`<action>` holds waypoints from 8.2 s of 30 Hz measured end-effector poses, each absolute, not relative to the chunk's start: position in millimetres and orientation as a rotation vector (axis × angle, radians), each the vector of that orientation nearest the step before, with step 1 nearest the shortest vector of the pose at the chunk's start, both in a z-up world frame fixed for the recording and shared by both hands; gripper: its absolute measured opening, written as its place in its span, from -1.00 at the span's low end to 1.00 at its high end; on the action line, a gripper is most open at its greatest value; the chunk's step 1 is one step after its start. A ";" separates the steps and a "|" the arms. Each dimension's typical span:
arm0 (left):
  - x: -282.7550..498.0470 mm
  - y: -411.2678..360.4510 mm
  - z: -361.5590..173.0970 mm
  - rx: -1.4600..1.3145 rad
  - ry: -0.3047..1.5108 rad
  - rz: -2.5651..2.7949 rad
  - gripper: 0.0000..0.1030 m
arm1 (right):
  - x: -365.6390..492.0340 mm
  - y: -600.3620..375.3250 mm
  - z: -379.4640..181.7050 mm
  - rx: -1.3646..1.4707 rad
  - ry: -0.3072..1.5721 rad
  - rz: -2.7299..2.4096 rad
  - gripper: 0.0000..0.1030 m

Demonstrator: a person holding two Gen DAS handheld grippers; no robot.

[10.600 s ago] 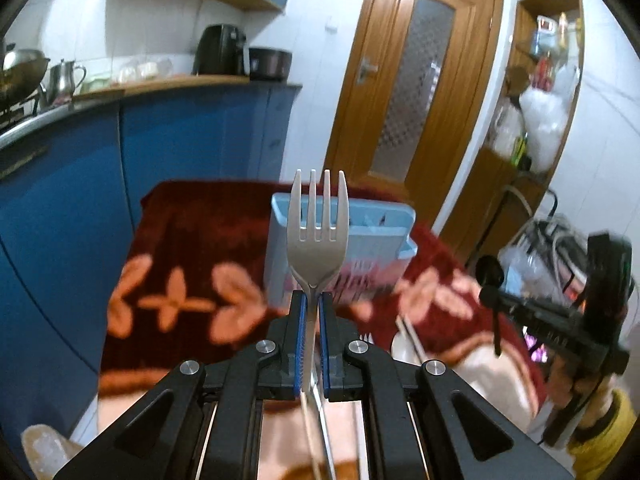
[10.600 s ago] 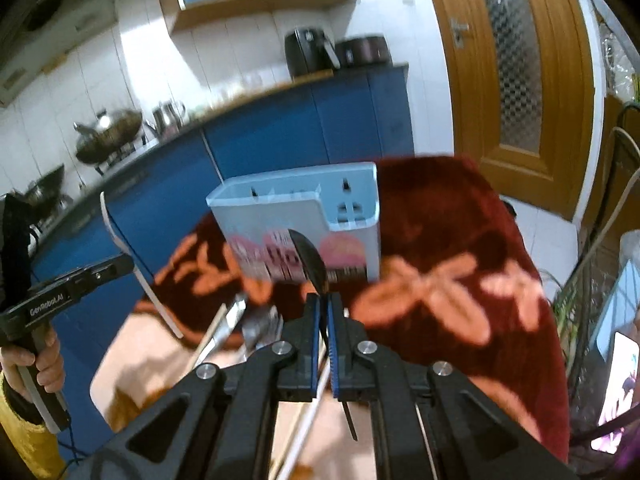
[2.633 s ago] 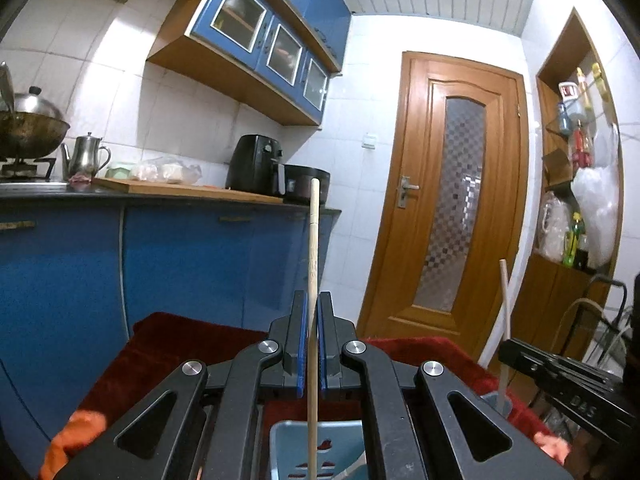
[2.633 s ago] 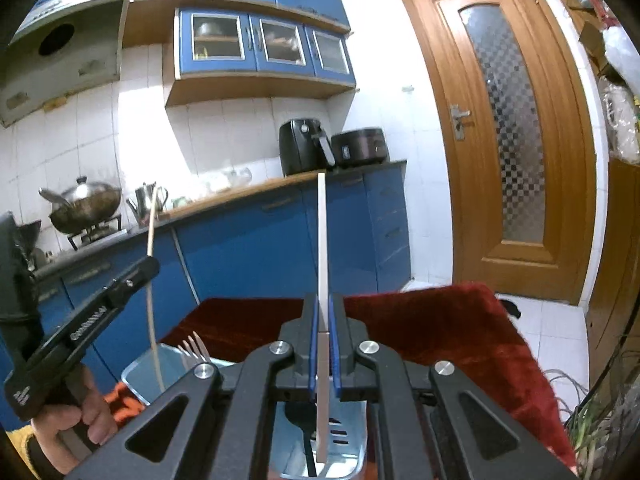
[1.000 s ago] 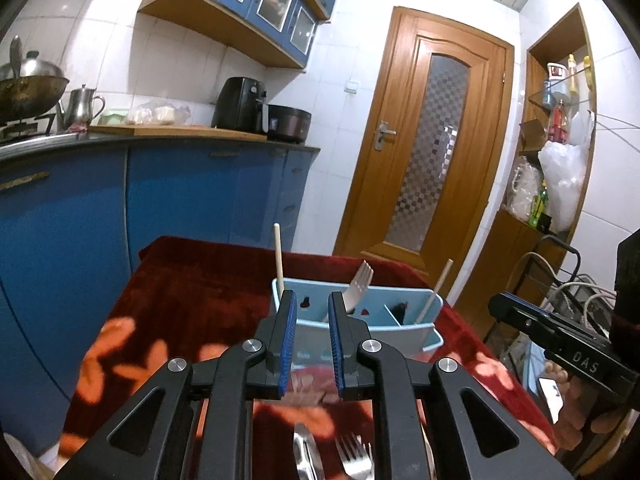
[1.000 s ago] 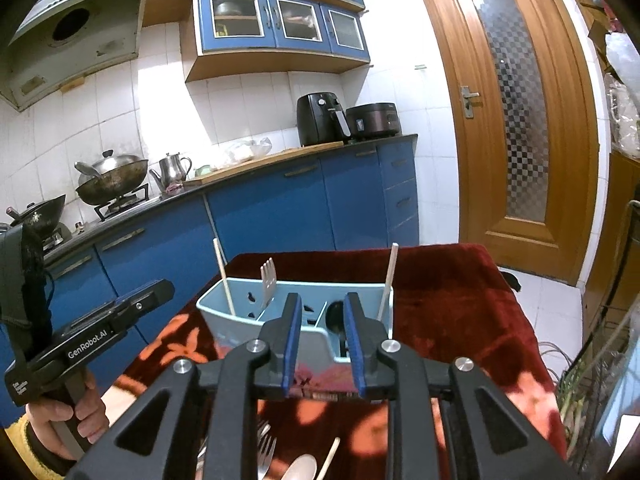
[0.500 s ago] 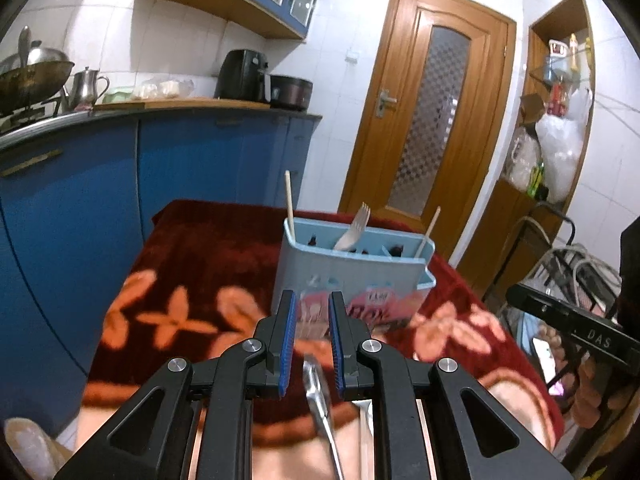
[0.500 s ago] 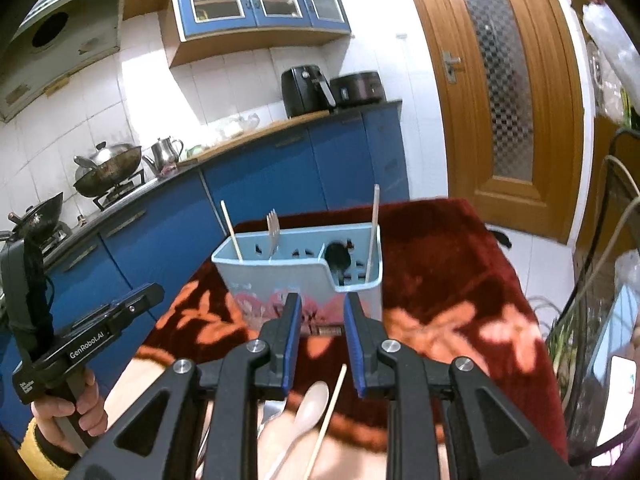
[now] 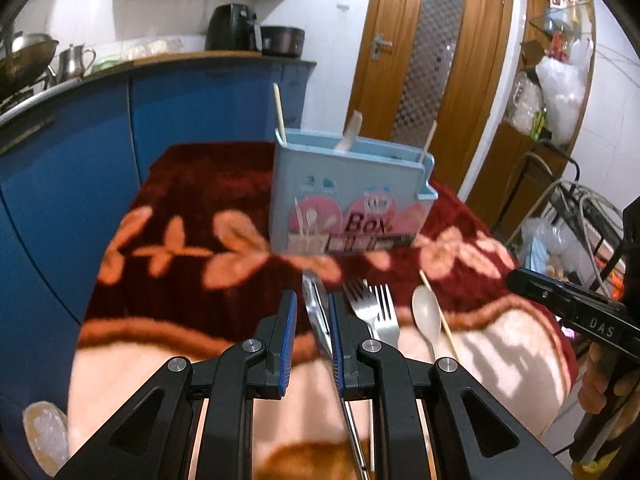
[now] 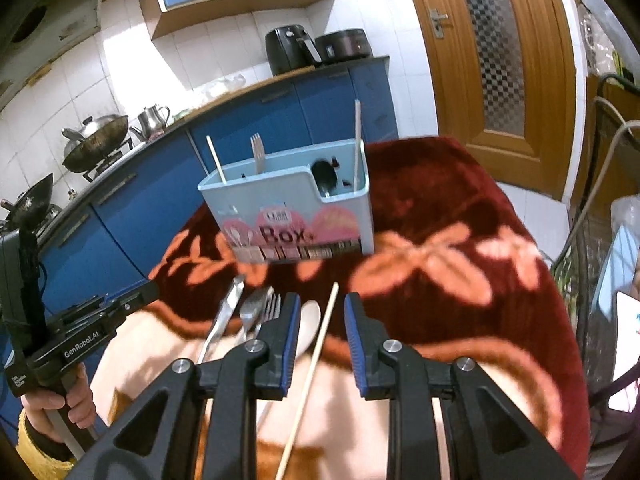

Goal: Organize utensils
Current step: 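Move the left tool back to the table and grasp the silver tongs, then lift the silver tongs with the left tool while the right tool grasps another white chopstick, then carry the tongs with the left tool over the box while the right tool lowers its chopstick in, then lower the tongs into the box and open the left tool while the right tool releases its chopstick, then move both tools back from the box toward the remaining forks and spoon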

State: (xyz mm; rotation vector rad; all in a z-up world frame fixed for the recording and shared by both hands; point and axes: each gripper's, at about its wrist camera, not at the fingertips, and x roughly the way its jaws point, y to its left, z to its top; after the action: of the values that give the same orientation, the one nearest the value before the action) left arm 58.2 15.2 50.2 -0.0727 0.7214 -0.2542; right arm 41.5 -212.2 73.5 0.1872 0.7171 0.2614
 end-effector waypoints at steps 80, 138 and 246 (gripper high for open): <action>42.3 36.4 61.0 -0.184 0.556 -0.369 -0.69 | 97.5 -177.4 15.8 0.039 1.142 0.299 -0.81; 171.4 8.8 150.9 -0.102 0.200 -0.202 -0.69 | 101.2 -239.2 100.2 0.269 0.470 0.297 -0.87; 100.8 -19.4 21.2 -0.095 0.804 -0.309 -0.27 | 54.5 -247.2 54.4 0.277 0.666 0.130 -0.47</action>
State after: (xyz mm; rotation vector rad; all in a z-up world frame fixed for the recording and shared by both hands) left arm 100.8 -19.4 21.2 -0.0951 0.8039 -0.3085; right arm 54.5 -247.2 54.4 0.2774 0.6657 0.1304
